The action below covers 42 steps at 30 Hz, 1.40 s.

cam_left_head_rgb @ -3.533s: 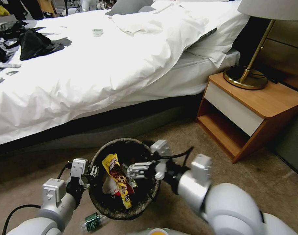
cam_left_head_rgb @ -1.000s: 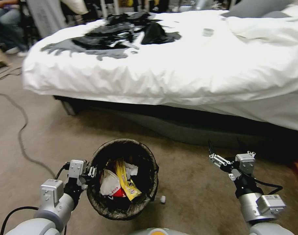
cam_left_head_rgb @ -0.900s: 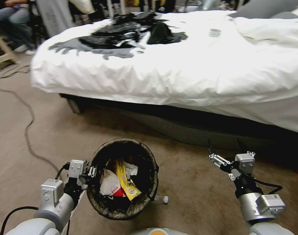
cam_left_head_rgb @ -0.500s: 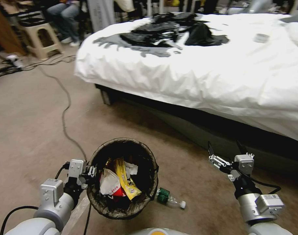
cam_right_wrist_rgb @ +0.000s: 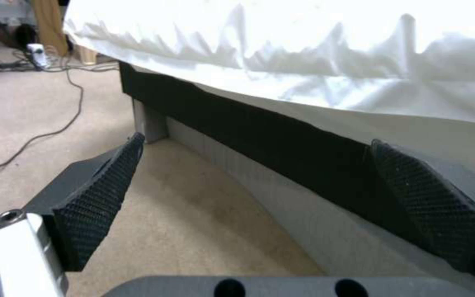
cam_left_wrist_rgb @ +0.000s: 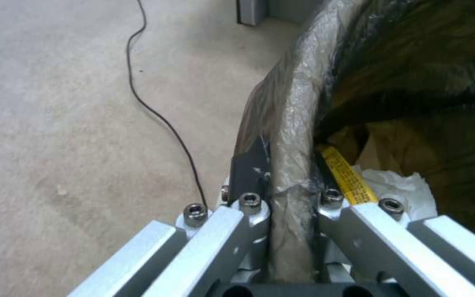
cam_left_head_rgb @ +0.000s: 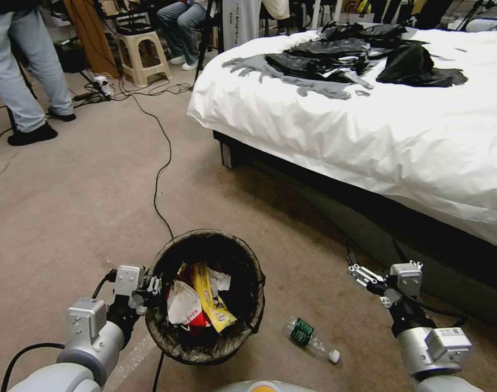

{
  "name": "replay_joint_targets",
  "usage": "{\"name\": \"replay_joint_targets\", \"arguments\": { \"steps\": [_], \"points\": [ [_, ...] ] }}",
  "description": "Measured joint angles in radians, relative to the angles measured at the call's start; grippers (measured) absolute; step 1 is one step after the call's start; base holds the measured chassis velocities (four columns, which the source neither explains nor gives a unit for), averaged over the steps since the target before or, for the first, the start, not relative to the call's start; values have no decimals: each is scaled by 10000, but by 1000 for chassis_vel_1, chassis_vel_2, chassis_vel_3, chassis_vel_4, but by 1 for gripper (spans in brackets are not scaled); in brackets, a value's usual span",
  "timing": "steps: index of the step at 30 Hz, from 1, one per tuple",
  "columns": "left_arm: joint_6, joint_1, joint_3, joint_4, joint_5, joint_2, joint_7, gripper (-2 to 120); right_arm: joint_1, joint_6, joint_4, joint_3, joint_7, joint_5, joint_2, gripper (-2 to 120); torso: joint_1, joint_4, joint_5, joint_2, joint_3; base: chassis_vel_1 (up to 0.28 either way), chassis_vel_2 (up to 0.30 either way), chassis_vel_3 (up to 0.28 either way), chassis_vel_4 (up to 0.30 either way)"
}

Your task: Pick up the trash bin, then pick up the garbage from the floor and place it into the trash bin.

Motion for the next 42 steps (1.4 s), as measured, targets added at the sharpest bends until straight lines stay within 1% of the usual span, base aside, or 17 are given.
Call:
{"name": "replay_joint_targets", "arguments": {
  "steps": [3, 8, 25, 42],
  "points": [
    [-76, -1, 0, 0, 2, 1, -1, 1, 0, 0, -5, 0, 0, 6, 1, 100, 0, 4, 0, 0, 0, 0, 0, 0, 0],
    [-155, -3, -4, 0, 33, 16, -2, 1, 2, 2, -41, 6, 71, 18, 20, 100, 0, 0, 0, -1, 0, 0, 0, 0, 0],
    [-162, -60, -1, 0, 34, 35, 7, 1, 4, -250, -23, -30, 151, 15, 28, 100, 0, 3, 0, 0, 0, 0, 0, 0, 0],
    [-166, -135, 29, 0, 21, 74, 18, 1, 53, -397, -27, -112, 173, -44, 5, 100, 0, 1, 0, 0, 0, 97, -95, -103, 99]
  ]
}}
